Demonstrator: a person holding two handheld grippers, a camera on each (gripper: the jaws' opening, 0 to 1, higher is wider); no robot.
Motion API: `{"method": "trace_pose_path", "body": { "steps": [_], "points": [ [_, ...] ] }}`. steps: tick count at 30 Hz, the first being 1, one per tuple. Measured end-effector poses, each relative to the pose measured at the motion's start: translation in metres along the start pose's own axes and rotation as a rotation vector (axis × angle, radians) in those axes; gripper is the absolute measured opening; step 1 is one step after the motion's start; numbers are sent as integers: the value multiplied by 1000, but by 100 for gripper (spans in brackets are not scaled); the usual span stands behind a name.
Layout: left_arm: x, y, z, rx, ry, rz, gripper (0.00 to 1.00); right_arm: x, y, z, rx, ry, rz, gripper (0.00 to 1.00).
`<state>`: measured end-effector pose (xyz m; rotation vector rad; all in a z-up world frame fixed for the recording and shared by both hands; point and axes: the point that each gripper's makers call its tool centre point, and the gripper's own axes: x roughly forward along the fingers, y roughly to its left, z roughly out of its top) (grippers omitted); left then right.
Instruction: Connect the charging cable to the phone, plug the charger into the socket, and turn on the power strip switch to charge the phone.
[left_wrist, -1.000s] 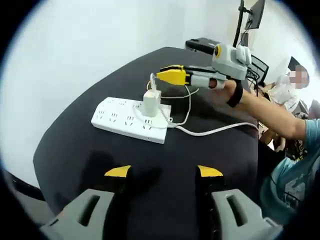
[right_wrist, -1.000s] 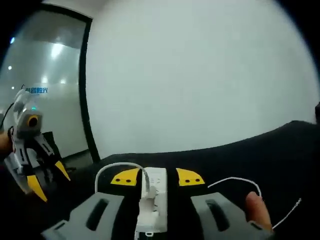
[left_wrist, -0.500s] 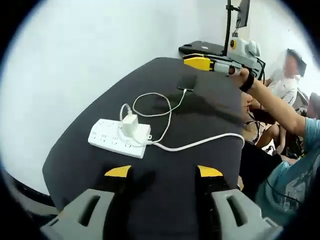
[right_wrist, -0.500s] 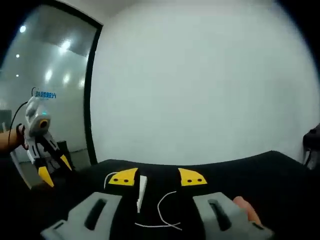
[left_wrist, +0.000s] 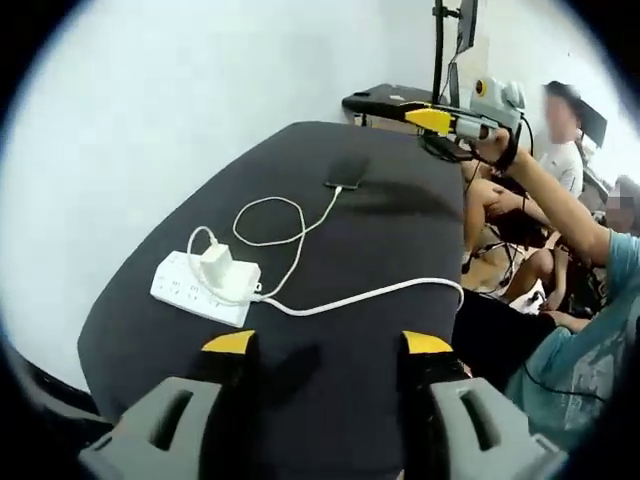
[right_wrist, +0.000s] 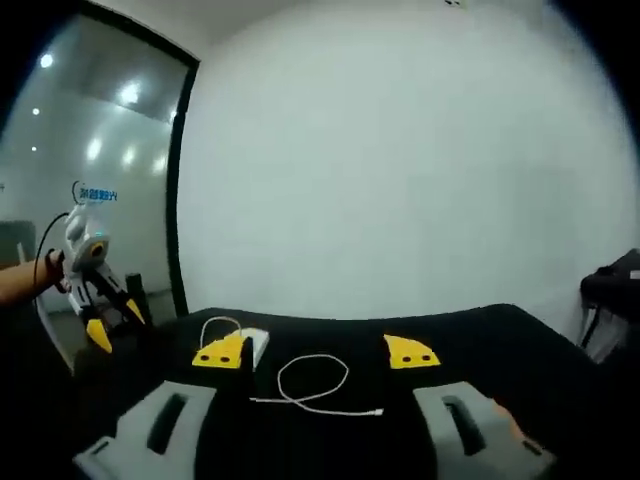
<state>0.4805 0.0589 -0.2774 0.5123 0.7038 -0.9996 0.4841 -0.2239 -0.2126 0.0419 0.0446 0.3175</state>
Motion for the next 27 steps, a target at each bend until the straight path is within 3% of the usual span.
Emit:
{"method": "trace_pose_path", "body": {
  "steps": [2, 4, 8, 10, 11, 13, 18, 19, 23, 27],
  "points": [
    [2, -1, -7, 11, -2, 6, 65, -11, 5, -17, -38, 85, 58, 56],
    [4, -1, -17, 24, -2, 8, 73, -20, 7, -34, -112, 161, 103, 64],
    [6, -4, -37, 16, -5, 5, 87, -36, 1, -58, -188, 283, 213, 93],
    [7, -5, -43, 9, -30, 9, 96, -44, -4, -73, -190, 358, 235, 93],
    [6, -5, -45, 8, -39, 12, 95, -44, -8, -77, -187, 378, 233, 93],
    [7, -3, -46, 4, -72, 30, 96, -48, -10, -83, -187, 381, 228, 93],
    [9, 2, -66, -34, -61, 64, 96, -50, -33, -89, -147, 413, 208, 93],
    [9, 10, -68, -52, -79, 109, 96, -51, -40, -92, -141, 430, 208, 93],
    [3, 21, -66, -130, -183, 170, 96, -65, -49, -101, -150, 473, 201, 93],
    [-4, 18, -78, -145, -171, 212, 96, -78, -68, -101, -132, 484, 189, 93]
  ]
}}
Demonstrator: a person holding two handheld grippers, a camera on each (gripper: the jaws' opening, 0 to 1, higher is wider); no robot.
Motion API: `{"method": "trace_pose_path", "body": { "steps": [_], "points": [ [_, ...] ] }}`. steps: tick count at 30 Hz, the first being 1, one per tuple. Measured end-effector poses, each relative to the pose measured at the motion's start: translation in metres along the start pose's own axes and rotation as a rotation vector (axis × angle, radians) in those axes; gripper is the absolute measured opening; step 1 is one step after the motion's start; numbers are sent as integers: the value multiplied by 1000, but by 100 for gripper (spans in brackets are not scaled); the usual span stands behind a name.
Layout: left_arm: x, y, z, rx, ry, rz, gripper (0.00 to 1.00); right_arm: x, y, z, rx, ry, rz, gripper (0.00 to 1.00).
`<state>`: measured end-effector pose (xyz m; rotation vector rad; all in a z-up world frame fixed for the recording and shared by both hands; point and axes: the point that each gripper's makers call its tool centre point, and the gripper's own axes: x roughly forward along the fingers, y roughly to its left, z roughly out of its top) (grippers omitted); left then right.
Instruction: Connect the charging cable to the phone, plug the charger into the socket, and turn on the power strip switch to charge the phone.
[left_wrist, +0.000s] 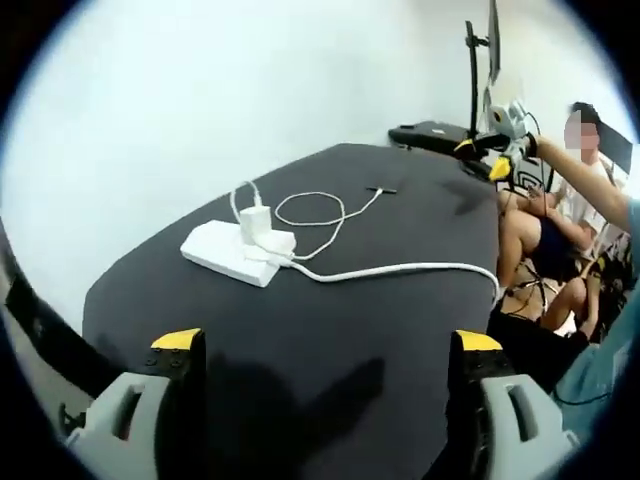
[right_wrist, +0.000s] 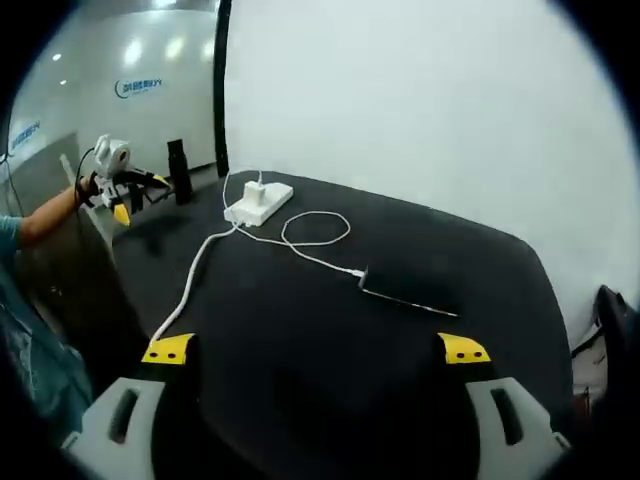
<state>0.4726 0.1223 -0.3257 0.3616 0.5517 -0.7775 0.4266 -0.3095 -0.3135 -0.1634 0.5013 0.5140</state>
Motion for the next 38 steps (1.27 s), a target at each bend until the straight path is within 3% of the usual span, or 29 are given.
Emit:
{"method": "trace_pose_path", "body": {
  "steps": [9, 16, 20, 22, 24, 27, 30, 33, 34, 38],
  "points": [
    [-20, -27, -10, -36, -50, -18, 96, -35, -36, -22, 32, 3, -41, 93],
    [-22, -26, -23, -65, -38, -3, 95, -55, -56, -40, 62, 6, -57, 92],
    [-22, -25, -28, -85, -40, -8, 95, -61, -63, -40, 84, -26, -83, 88],
    [-17, -23, -31, -79, -32, -11, 94, -53, -47, -28, 59, -76, -37, 87],
    [-12, -21, -30, -75, -20, -28, 94, -31, -24, -14, 37, -90, 30, 92],
    [-4, -14, -26, -76, -10, -37, 94, 4, -18, -4, 37, -55, 46, 92],
    [-5, -9, -20, -61, -25, -39, 94, 20, -21, -3, 53, -45, 30, 90],
    [-9, 5, -7, -72, -75, -47, 95, 22, -18, -14, 17, 14, 29, 90],
    [-9, 0, -4, -88, -97, -57, 95, 22, -20, -16, 16, 21, 23, 89],
    [-9, -5, -9, -90, -95, -75, 94, 15, -23, -22, 34, 29, 7, 87]
  ]
}}
